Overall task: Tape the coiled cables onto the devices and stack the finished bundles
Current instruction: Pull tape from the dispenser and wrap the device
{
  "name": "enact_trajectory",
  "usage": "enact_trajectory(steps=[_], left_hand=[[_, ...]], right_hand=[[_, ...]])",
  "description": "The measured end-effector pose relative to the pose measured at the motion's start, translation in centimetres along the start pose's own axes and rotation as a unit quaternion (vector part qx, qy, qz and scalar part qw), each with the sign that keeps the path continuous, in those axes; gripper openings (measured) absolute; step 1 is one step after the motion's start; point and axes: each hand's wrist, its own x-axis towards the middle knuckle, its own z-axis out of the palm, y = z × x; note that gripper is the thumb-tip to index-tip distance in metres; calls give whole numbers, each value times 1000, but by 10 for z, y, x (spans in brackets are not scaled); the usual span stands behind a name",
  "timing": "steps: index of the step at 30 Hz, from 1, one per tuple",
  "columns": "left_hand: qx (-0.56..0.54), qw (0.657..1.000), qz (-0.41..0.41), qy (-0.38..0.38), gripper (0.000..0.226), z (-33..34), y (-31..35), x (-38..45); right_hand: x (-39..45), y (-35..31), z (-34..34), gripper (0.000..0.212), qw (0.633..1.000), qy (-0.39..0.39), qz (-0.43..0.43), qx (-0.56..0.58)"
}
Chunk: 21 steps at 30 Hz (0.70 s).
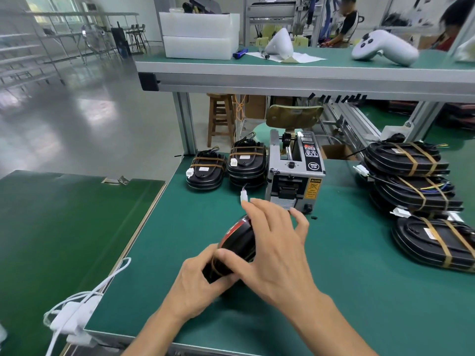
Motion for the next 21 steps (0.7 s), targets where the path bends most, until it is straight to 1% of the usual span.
enact_trajectory(steps=[1,3,4,5,6,7,8,10,11,13,17,21], left_hand=[[-3,1000,-6,6,35,0,-1,0],[-25,1000,-9,8,40,0,-4,1],[-31,999,-7,7,42,0,-5,1],[-32,999,-6,4,44,1,-5,1],[-33,999,-5,2,44,1,-4,1],[-34,999,-5,0,44,1,-4,2],[-35,999,-5,-2,44,0,-4,1],[-36,999,-8,-4,45,0,-4,1],[-37,999,-9,-3,46,-1,-3,1],[-37,999,-13,-3,46,0,-1,2],[-41,999,-19,-9,47,-1,1,1],[-40,999,-15,-12,48,-1,1,1]], right_hand=[[1,3,-1,68,998,23,2,55],[6,18,-3,39,979,116,44,160],[10,30,-3,25,961,163,96,200],[15,44,-3,16,936,186,174,244],[22,58,-1,13,903,181,261,290],[28,71,4,14,874,158,336,313],[34,83,9,15,859,131,384,311],[45,100,21,16,846,95,437,290],[51,104,25,18,839,90,454,285],[63,108,31,23,828,90,475,285],[79,104,36,28,816,107,484,296],[89,111,44,30,785,134,516,316]])
